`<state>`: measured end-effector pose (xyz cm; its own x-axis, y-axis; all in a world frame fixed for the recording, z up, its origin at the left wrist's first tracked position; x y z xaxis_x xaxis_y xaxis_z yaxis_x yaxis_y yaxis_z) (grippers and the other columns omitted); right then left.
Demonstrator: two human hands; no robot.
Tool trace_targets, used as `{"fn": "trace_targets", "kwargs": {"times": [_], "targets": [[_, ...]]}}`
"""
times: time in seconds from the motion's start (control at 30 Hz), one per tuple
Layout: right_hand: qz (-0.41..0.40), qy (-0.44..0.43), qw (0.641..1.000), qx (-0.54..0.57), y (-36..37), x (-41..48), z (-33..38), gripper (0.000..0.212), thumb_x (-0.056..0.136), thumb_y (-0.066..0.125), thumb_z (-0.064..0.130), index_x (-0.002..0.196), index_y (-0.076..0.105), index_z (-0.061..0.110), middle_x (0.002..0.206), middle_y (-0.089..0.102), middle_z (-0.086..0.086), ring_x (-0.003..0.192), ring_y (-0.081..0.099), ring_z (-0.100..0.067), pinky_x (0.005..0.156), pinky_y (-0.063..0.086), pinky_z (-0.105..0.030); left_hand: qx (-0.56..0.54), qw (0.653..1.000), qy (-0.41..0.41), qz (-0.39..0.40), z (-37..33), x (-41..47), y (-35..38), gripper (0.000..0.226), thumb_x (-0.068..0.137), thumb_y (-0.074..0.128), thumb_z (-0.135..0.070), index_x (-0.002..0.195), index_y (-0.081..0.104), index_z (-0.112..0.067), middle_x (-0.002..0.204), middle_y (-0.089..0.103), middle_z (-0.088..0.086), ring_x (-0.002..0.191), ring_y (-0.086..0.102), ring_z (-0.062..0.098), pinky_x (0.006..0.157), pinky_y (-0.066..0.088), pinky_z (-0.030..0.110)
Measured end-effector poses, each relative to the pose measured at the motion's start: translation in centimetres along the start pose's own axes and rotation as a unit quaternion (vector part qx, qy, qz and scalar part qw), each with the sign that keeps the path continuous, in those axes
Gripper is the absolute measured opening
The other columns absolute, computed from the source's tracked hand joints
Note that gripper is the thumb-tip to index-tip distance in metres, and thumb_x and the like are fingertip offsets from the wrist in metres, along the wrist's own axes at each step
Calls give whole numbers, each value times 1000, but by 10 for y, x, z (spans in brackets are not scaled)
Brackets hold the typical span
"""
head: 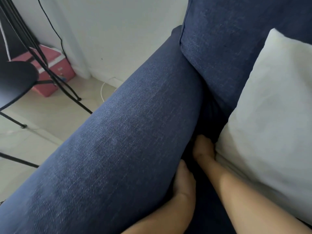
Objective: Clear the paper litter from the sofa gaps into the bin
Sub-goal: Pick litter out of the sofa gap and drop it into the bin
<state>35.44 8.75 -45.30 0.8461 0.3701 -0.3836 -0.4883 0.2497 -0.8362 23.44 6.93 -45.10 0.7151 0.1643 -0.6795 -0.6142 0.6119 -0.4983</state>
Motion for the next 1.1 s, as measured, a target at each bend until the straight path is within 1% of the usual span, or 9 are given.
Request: {"fn": "trace_targets", "kwargs": {"times": [0.1, 0.23, 0.33, 0.47, 0.57, 0.67, 0.73, 0.9, 1.1], "targets": [[2, -37, 999, 38, -12, -13, 5, 27, 98, 39, 4, 95, 66, 2, 112, 69, -20, 97, 65, -31, 80, 50, -36, -104, 993, -42, -38, 12, -15, -8, 51, 91, 63, -32, 134, 51, -8, 116, 49, 19, 104, 47, 32, 90, 41, 42], [-26, -84, 995, 47, -51, -43, 21, 23, 97, 43, 12, 98, 66, 7, 103, 72, -19, 96, 68, -36, 76, 51, -36, -292, 938, -101, -154, 45, -58, -24, 28, 90, 59, -6, 117, 60, -2, 121, 45, 17, 102, 50, 26, 77, 47, 33], [-62, -130, 989, 28, -94, -78, 46, 20, 99, 44, 19, 94, 63, 16, 101, 73, -10, 96, 67, -34, 73, 48, -35, -401, 870, -139, -250, 78, -106, -34, 30, 83, 60, -1, 113, 61, -6, 114, 49, 13, 94, 56, 22, 73, 52, 29], [-52, -191, 980, 30, -137, -133, 95, 29, 96, 35, 27, 97, 64, 21, 95, 74, -3, 87, 70, -32, 79, 56, -44, -479, 793, -203, -318, 130, -181, -23, 31, 84, 65, -4, 113, 55, -8, 112, 43, 8, 86, 42, 16, 64, 36, 24], [-31, -240, 969, 40, -148, -181, 140, 30, 97, 32, 25, 96, 61, 22, 85, 71, -1, 68, 72, -24, 70, 59, -45, -466, 780, -242, -341, 160, -238, 9, 17, 92, 57, -11, 109, 58, -13, 97, 38, -1, 83, 29, 15, 66, 35, 26], [-12, -282, 959, 27, -136, -229, 188, 30, 101, 32, 23, 100, 62, 23, 85, 66, 12, 64, 72, -19, 66, 58, -39, -549, 669, -338, -369, 180, -295, 63, 6, 95, 55, -6, 98, 59, -8, 94, 43, 3, 73, 45, 22, 66, 45, 34], [5, -309, 951, 29, -115, -259, 219, 29, 100, 37, 27, 98, 65, 24, 78, 64, 12, 69, 70, -22, 67, 57, -38, -586, 611, -387, -365, 183, -330, 103, 12, 97, 51, -11, 101, 61, -6, 98, 50, 9, 78, 56, 31, 67, 47, 40], [68, -349, 934, 43, -27, -330, 284, 23, 97, 48, 22, 95, 70, 20, 61, 53, 14, 62, 50, -15, 61, 39, -31, -630, 535, -462, -322, 158, -397, 221, 23, 99, 49, -17, 111, 66, -7, 102, 56, 14, 87, 58, 35, 70, 43, 37], [144, -306, 941, 29, 88, -385, 319, 16, 90, 54, 19, 88, 69, 23, 84, 72, 1, 81, 71, -27, 70, 57, -37, -703, 456, -506, -207, 95, -448, 360, 27, 96, 46, -11, 109, 69, -10, 110, 59, 15, 101, 56, 35, 86, 48, 38]]}}
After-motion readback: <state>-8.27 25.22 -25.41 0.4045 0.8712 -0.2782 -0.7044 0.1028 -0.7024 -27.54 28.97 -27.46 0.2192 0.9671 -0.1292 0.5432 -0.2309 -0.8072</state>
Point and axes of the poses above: each hand's wrist, its own x-axis towards the middle knuckle, its own y-axis out of the palm, z = x × y, the point moved 3 cm from there along x, towards the middle knuckle
